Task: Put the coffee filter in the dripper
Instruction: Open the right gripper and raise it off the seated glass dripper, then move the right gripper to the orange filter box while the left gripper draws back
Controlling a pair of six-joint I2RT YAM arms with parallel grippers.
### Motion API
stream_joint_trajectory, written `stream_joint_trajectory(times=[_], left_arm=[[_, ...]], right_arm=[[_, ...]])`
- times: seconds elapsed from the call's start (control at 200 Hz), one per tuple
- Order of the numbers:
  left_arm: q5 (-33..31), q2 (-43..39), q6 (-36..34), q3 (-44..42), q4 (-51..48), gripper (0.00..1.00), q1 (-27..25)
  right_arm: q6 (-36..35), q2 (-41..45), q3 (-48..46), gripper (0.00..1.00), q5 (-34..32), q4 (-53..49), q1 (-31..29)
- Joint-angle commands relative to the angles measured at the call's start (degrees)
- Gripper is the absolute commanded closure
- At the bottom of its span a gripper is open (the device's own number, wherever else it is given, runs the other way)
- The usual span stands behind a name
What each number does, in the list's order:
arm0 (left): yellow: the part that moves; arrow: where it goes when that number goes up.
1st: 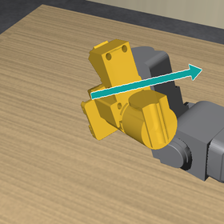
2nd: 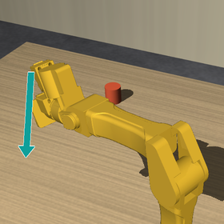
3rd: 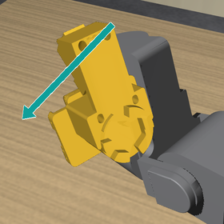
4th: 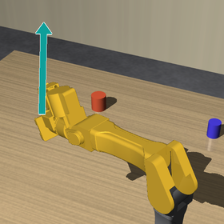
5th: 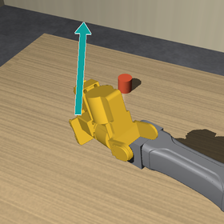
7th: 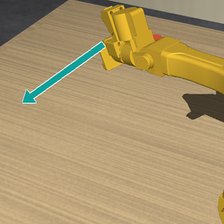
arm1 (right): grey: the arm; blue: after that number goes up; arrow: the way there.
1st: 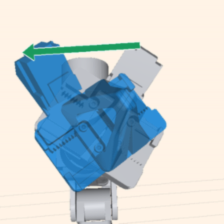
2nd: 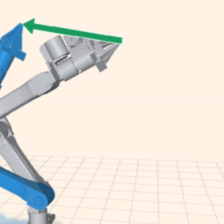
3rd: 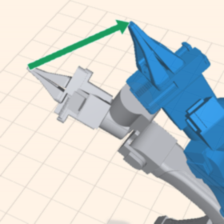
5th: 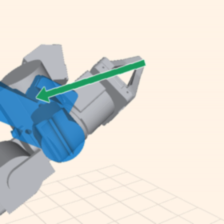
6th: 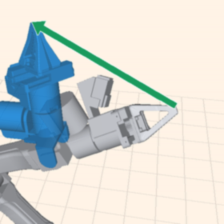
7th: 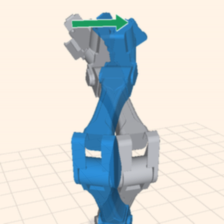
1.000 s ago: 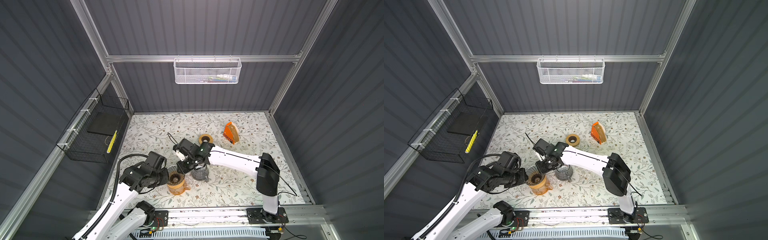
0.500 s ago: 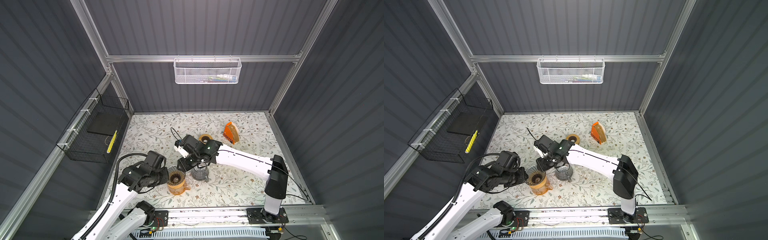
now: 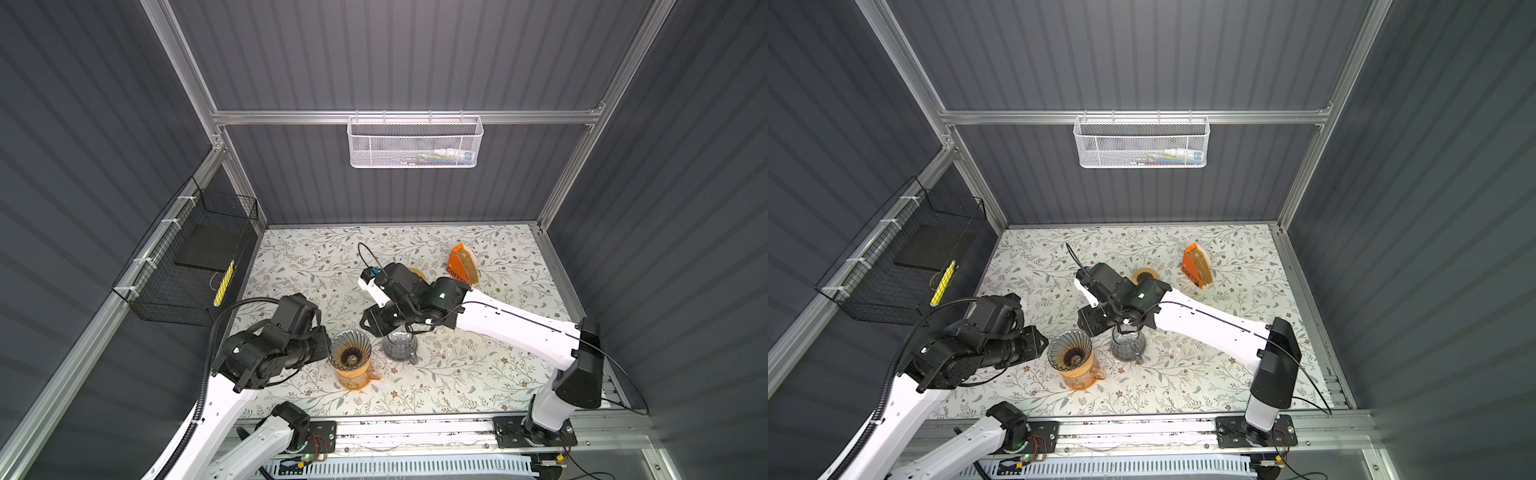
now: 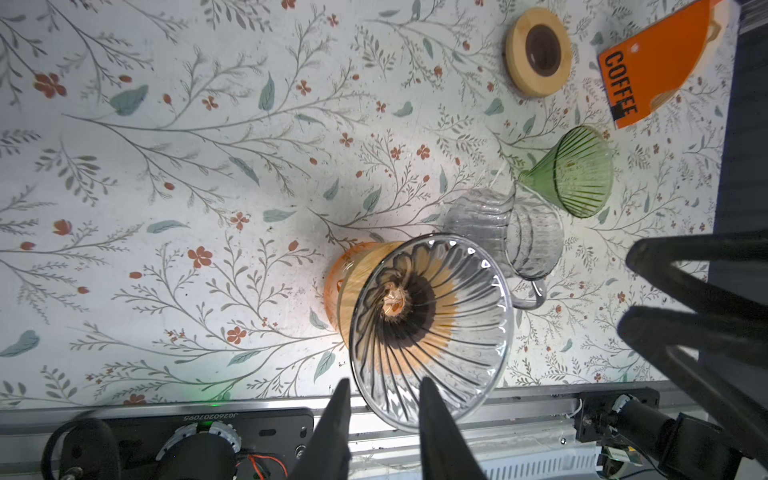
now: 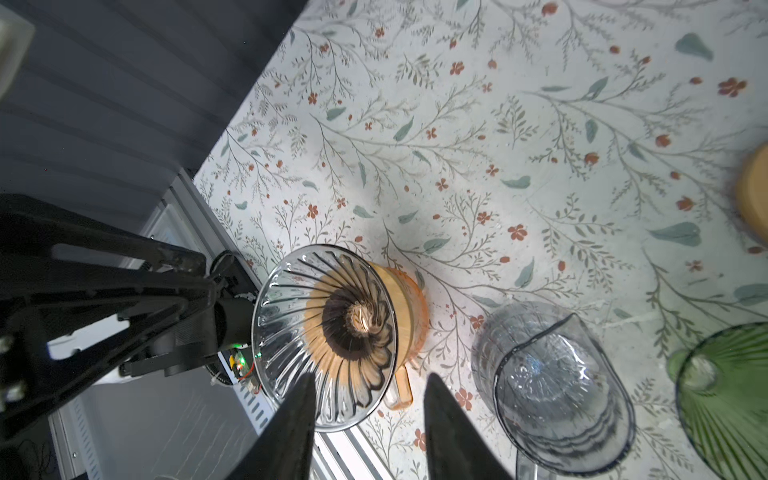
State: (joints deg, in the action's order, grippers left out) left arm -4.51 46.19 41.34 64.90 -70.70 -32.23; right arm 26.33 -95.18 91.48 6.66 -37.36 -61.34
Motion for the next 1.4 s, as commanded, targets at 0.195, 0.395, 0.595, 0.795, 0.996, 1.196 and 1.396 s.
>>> stream_joint_trajectory(times=[0.195,0.395,0.595,0.795,0.996,1.196,1.396], left_arm=[[-0.71,4.34,-4.08,4.41,10.80,0.70,-0.20],[4.15,10.87,-6.56,6.40,18.92,0.71,-0.20],[8.02,17.67,-7.24,8.61,25.04,0.72,-0.20],[9.43,22.77,-8.01,8.60,32.30,0.72,-0.20],[9.68,25.24,-7.24,4.99,39.66,0.72,-0.20],[8.84,26.84,-7.43,5.17,40.22,0.70,-0.20],[8.95,26.88,-6.19,3.20,42.97,0.69,-0.20]], right_arm=[[0.67,16.39,-15.44,0.57,-4.35,4.86,10.51],[-2.62,26.09,-25.07,0.59,-5.11,5.55,22.24],[-5.05,28.02,-30.23,0.65,-2.07,4.55,34.18],[-7.25,22.78,-32.16,0.70,0.52,7.84,41.94],[-8.34,13.63,-30.72,0.75,2.78,11.35,48.06],[-8.81,5.12,-26.66,0.75,3.03,13.37,50.94],[-9.36,-1.88,-22.05,0.78,1.79,14.15,51.41]])
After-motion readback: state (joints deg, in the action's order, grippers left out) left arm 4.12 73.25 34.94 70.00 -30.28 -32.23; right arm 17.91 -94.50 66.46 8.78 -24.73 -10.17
